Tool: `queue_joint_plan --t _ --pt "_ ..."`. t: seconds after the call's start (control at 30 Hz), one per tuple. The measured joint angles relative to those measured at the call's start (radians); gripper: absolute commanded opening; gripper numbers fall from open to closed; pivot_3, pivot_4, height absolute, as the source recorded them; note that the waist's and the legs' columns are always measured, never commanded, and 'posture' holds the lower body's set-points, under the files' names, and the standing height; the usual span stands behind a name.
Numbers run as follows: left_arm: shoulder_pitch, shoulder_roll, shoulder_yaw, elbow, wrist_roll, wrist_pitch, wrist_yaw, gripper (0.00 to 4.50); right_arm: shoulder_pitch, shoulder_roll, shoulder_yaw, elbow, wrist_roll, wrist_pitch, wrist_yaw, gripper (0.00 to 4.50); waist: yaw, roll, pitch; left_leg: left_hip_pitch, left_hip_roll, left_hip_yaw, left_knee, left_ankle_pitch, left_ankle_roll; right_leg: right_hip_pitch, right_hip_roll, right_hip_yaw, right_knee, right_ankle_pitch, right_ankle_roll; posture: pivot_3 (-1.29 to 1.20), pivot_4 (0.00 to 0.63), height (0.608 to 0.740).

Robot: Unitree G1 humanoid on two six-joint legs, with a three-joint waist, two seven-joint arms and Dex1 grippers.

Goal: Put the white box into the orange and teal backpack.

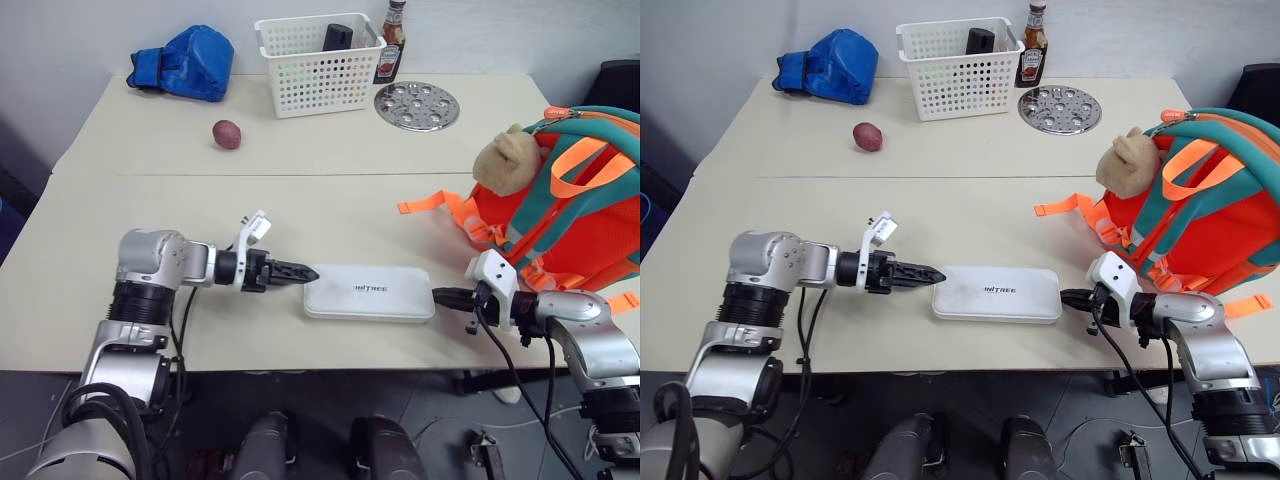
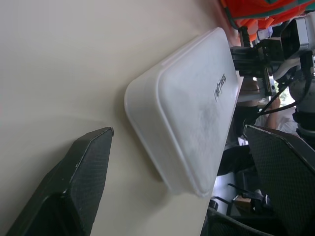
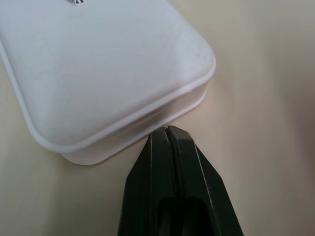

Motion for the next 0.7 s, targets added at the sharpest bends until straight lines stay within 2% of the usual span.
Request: queue_joint_plan --t 0.33,0.5,0.7 --pt "0.016 0.005 -0.077 -0.077 -0.016 0.007 -0.027 4.49 0.006 0.000 0.000 -0.009 0.003 0.000 -0.007 0.00 0.003 0.000 0.000 0.000 0.000 0.000 0.000 0.000 0.000 0.000 -0.001 0.000 0.000 0.000 0.000 0.00 0.150 0.740" --pt "0.010 -0.084 -0.070 -0.049 -0.016 -0.007 0.007 4.49 0.009 0.000 0.000 -0.011 0.004 0.000 -0.009 0.00 0.006 0.000 0.000 0.000 0.000 0.000 0.001 0.000 0.001 0.001 -0.001 0.000 0.000 0.000 0.000 0.00 0.150 0.740" --pt "-0.072 -0.228 -0.010 0.146 0.012 -0.096 0.078 4.49 0.017 -0.002 0.000 -0.020 0.005 0.000 -0.008 0.00 0.022 0.000 0.000 -0.001 -0.001 0.000 0.003 0.000 0.002 0.001 -0.001 0.000 0.000 0.000 0.000 0.00 0.150 0.740"
